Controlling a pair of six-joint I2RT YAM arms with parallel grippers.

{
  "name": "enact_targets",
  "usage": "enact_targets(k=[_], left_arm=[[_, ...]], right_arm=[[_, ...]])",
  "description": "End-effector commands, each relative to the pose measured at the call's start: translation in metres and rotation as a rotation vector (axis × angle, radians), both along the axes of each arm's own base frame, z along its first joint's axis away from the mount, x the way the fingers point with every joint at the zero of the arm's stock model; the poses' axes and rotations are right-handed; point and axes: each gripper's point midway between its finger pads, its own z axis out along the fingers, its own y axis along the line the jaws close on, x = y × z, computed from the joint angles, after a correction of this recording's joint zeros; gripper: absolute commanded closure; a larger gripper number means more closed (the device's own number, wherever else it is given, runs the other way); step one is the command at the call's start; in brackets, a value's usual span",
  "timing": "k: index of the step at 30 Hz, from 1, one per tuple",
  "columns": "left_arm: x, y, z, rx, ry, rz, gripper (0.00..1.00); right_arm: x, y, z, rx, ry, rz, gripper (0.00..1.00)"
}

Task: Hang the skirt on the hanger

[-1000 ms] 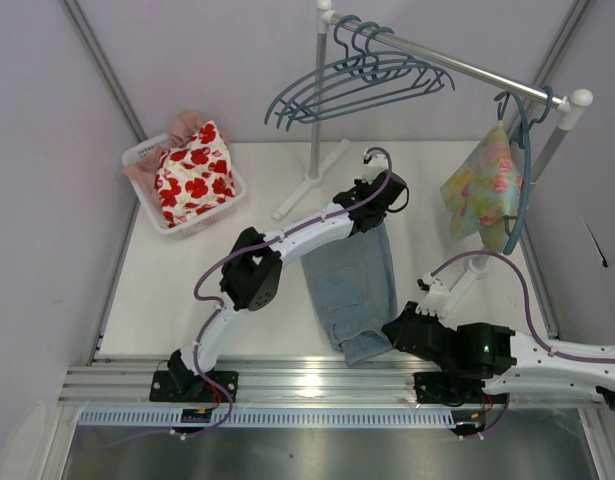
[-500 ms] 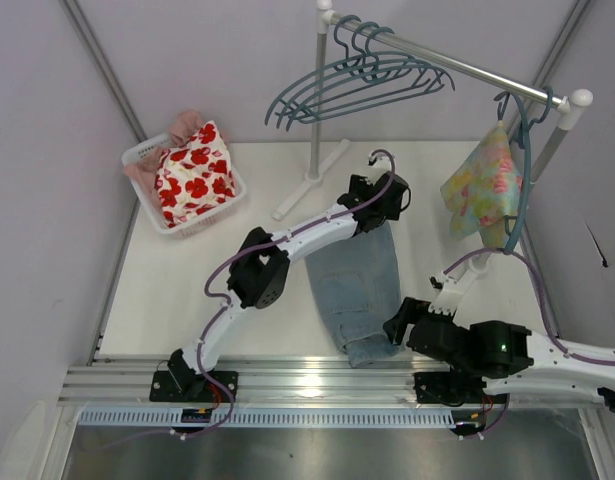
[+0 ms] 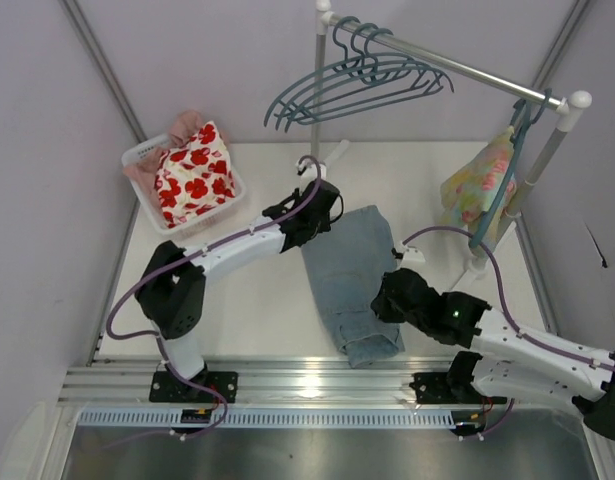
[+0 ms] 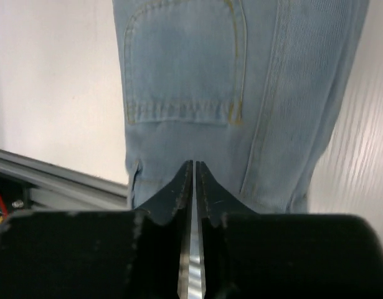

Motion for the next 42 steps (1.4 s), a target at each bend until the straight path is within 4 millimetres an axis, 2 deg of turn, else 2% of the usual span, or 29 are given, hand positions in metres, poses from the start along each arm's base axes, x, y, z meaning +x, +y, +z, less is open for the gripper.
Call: enact_targets(k=[1,2,3,6,7,9,10,12,13,18,21,22,24,26,28,30,32,33,34,36,37,39,40,41,42], left_arm=[[-0.013,0.001,-0.046,-0.058,0.1,0.007,0.65],[-0.015,0.004,-0.057,-0.059,0.126,0.013,0.68],[-0.016,0.001,-0.068,-0.076,0.158,0.012,0.76],[-0.017,-0.004,-0.089,-0.1,0.208,0.016,0.82],[-0.016,-0.005,-0.091,-0.107,0.215,0.02,0.83],[-0.015,-0.009,-0.094,-0.136,0.243,0.028,0.9],[-0.015,-0.01,-0.102,-0.141,0.265,0.028,0.91],[-0.014,-0.009,-0.11,-0.182,0.3,0.058,0.94],[-0.013,-0.01,-0.114,-0.202,0.314,0.062,0.94],[-0.003,-0.006,-0.121,-0.33,0.355,0.132,0.95],[0.006,-0.002,-0.121,-0.342,0.358,0.164,0.95],[0.011,0.003,-0.126,-0.328,0.363,0.179,0.95],[0.024,-0.002,-0.118,-0.319,0.345,0.171,0.95],[0.03,-0.002,-0.12,-0.292,0.357,0.163,0.96],[0.035,-0.004,-0.112,-0.28,0.346,0.143,0.95],[0.044,-0.011,-0.096,-0.269,0.314,0.08,0.93],[0.044,-0.009,-0.084,-0.228,0.3,0.041,0.91],[0.047,-0.003,-0.064,-0.216,0.256,0.041,0.9],[0.042,0.005,-0.063,-0.19,0.249,0.045,0.89],[0.038,0.023,-0.049,-0.155,0.214,0.047,0.84],[0.041,0.034,-0.021,-0.19,0.163,0.05,0.83],[0.033,0.047,-0.013,-0.216,0.157,0.036,0.77],[0.031,0.054,0.013,-0.249,0.111,0.034,0.73],[0.033,0.068,0.02,-0.252,0.095,0.052,0.63],[0.025,0.079,0.013,-0.239,0.108,0.068,0.59]], right_arm=[[0.008,0.041,0.013,0.097,-0.04,0.227,0.94],[0.008,0.043,0.011,0.087,-0.04,0.251,0.96],[0.007,0.046,0.01,0.079,-0.037,0.269,1.0],[-0.009,0.048,-0.01,0.046,0.036,0.329,1.0],[-0.02,0.046,-0.022,0.027,0.063,0.351,1.0],[-0.033,0.045,-0.034,0.021,0.09,0.364,1.0],[-0.046,0.041,-0.05,-0.009,0.108,0.385,1.0],[-0.053,0.038,-0.06,-0.028,0.109,0.367,1.0],[-0.062,0.034,-0.073,-0.062,0.121,0.385,1.0],[-0.069,0.016,-0.107,-0.182,0.157,0.342,1.0],[-0.071,0.016,-0.12,-0.216,0.165,0.344,1.0],[-0.069,0.02,-0.12,-0.209,0.156,0.348,1.0],[-0.065,0.028,-0.119,-0.217,0.145,0.353,1.0],[-0.058,0.041,-0.114,-0.202,0.116,0.362,1.0],[-0.045,0.054,-0.107,-0.232,0.079,0.359,1.0],[-0.029,0.06,-0.103,-0.266,0.057,0.319,1.0],[-0.015,0.079,-0.094,-0.255,0.043,0.317,1.0],[-0.012,0.086,-0.091,-0.233,0.047,0.323,1.0],[-0.001,0.097,-0.083,-0.193,0.037,0.307,1.0],[0.006,0.108,-0.075,-0.128,0.038,0.3,1.0],[0.017,0.115,-0.071,-0.088,0.021,0.284,1.0],[0.024,0.117,-0.073,-0.06,0.031,0.265,1.0],[0.035,0.116,-0.074,-0.043,0.031,0.239,1.0],[0.04,0.114,-0.083,-0.051,0.055,0.228,1.0],[0.042,0.116,-0.086,-0.036,0.074,0.232,1.0]])
